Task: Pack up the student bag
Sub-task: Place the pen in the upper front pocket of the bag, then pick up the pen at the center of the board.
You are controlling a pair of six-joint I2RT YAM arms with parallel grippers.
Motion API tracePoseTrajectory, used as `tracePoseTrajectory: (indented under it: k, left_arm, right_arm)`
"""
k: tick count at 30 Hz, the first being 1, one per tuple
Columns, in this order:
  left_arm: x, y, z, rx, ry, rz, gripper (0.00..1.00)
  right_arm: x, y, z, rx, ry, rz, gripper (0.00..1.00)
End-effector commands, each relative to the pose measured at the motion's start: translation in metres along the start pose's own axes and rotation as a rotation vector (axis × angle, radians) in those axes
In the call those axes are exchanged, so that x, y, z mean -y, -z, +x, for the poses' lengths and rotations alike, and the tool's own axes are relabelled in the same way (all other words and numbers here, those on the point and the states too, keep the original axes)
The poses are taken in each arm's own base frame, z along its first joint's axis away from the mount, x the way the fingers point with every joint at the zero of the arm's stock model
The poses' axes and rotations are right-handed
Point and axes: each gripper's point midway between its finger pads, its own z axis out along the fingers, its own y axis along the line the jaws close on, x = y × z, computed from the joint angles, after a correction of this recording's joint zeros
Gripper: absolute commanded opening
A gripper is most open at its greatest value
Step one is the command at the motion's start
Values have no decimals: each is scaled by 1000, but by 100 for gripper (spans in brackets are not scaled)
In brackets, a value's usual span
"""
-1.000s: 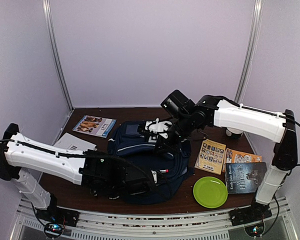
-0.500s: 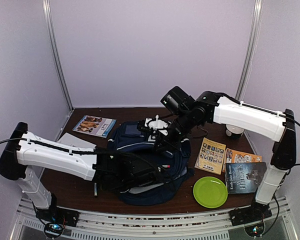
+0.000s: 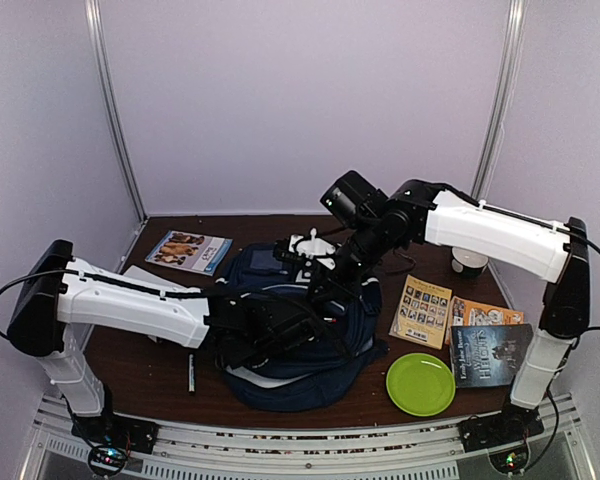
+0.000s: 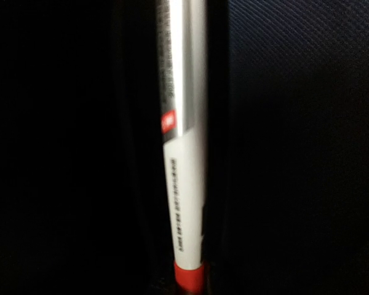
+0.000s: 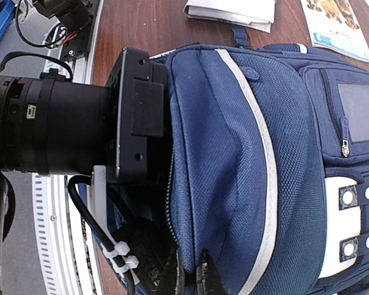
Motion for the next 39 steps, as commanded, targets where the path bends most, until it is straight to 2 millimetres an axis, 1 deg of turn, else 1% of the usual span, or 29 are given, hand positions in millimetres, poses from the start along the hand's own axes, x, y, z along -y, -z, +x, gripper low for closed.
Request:
tracePoseTrajectory:
  k: [1,3,7,11,15,19,21,23,24,26,28,30,32,36,39]
  left_arm:
    - [-11,-18,-2,-12,32,-53,7]
    - [-11,-20,-2,-15,27,-59,12]
    - [-13,-24,5,-43,47,-55,24]
    - [-16,-22,9,-55,64,-64,34]
    - [-23,-17,12,-54,80,-81,36]
    - [-30,-8,19,-62,89,-94,38]
    - [-37,4,20,-39,108,-102,38]
    - [-43,22,17,10,134,-107,38]
    - [-44,31,15,38,140,-96,38]
    - [-39,55,8,95,136,-72,38]
    - [-32,74,6,133,132,-57,37]
    - [-25,87,8,142,138,-32,37]
    - [-18,97,14,133,170,-2,37]
    - [-4,111,28,128,432,156,37]
    - [-3,124,43,145,675,236,37]
  right_arm:
    - [-10,14,-32,111,57,-47,0]
    - [-8,13,-30,110,52,-48,0]
    - [-4,11,-27,105,36,-56,0]
    - [-2,11,-25,106,28,-59,0]
    - [0,11,-27,115,19,-62,0]
    - [3,9,-24,110,5,-63,0]
    - [7,8,-22,108,-7,-55,0]
    - [11,6,-19,103,-17,-45,0]
    - [13,6,-18,101,-21,-43,0]
    - [16,5,-16,100,-24,-37,0]
    - [17,2,-14,94,-26,-35,0]
    - [19,0,-13,91,-28,-34,0]
    - [19,-3,-10,85,-29,-35,0]
    - [18,-12,-1,69,-42,-45,0]
    - [15,-19,10,63,-41,-43,0]
